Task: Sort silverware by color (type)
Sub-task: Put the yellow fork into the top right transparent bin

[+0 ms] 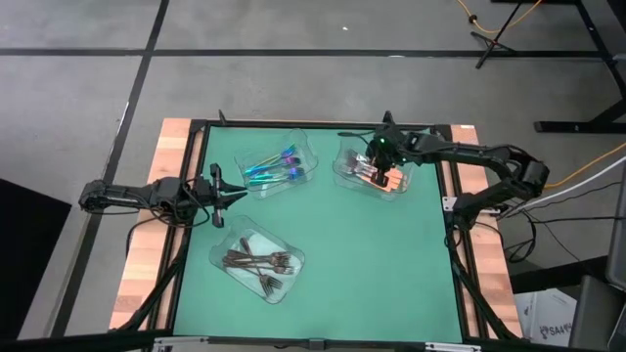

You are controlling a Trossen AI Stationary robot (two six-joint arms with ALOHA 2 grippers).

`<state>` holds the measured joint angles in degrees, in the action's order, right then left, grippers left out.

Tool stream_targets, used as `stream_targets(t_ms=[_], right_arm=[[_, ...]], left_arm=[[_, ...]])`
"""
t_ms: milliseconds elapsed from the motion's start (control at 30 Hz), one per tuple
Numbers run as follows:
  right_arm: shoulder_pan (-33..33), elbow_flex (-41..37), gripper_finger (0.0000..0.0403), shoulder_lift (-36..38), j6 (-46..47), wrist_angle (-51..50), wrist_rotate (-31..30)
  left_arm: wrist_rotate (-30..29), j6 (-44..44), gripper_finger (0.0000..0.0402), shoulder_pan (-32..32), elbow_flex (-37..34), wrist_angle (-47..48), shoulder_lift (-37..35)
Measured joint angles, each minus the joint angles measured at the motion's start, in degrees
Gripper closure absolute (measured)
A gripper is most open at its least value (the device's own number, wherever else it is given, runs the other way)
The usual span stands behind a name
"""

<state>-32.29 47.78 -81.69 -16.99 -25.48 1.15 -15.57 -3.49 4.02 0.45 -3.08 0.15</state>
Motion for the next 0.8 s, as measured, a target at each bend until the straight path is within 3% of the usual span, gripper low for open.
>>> stream_targets(t_ms=[233,800], right_arm=[[0.0,-5.3,0.0395,0.0,0.1,5.9,2.6],[0.0,-7.3,0.0395,-1.7,0.5,9.5,3.8]], left_arm=[[0.0,0.0,0.0348,0.0,0.0,0.0,0.0],[0.0,0.0,0.0348,0.0,0.0,0.0,0.0]])
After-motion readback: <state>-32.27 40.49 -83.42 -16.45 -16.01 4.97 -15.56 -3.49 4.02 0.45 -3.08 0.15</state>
